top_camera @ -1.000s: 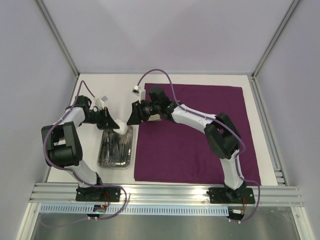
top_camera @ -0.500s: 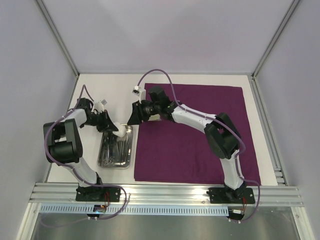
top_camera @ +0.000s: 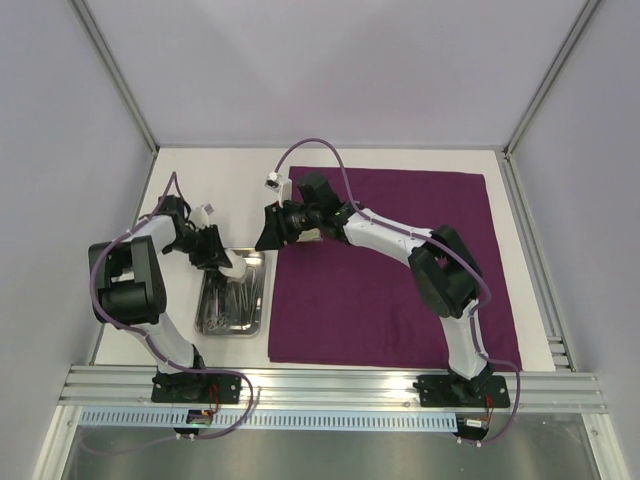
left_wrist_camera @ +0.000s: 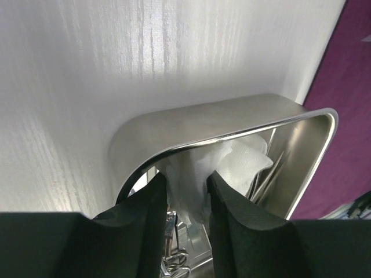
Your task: Prepare the surgical pack
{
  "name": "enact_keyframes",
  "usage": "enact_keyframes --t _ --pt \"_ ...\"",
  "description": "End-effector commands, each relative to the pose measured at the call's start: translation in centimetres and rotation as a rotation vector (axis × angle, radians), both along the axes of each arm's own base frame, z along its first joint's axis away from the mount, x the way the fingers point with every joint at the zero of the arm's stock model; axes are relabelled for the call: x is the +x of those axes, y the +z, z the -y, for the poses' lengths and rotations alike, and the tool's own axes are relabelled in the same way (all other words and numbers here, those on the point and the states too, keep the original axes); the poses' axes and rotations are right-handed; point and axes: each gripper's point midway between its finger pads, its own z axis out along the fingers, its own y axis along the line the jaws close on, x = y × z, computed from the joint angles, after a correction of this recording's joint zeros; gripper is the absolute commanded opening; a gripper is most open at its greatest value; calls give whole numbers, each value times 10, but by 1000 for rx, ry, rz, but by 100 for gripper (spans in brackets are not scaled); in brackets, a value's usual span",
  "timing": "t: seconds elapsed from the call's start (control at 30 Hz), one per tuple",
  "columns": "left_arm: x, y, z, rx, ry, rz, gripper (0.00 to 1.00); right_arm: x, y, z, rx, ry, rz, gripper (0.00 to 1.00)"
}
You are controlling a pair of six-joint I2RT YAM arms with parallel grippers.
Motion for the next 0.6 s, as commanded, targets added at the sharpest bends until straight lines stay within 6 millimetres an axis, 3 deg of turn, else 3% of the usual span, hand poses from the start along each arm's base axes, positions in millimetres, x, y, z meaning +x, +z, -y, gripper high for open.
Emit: enact_keyframes --t 0.0,0.37,0.57 --pt "8 10 -10 84 -9 35 41 -2 34 1 56 17 68 46" --pt "10 33 -13 161 -45 81 52 -2 37 0 63 18 65 45" --pt "13 53 -12 199 -55 123 53 -4 41 1 69 20 66 46"
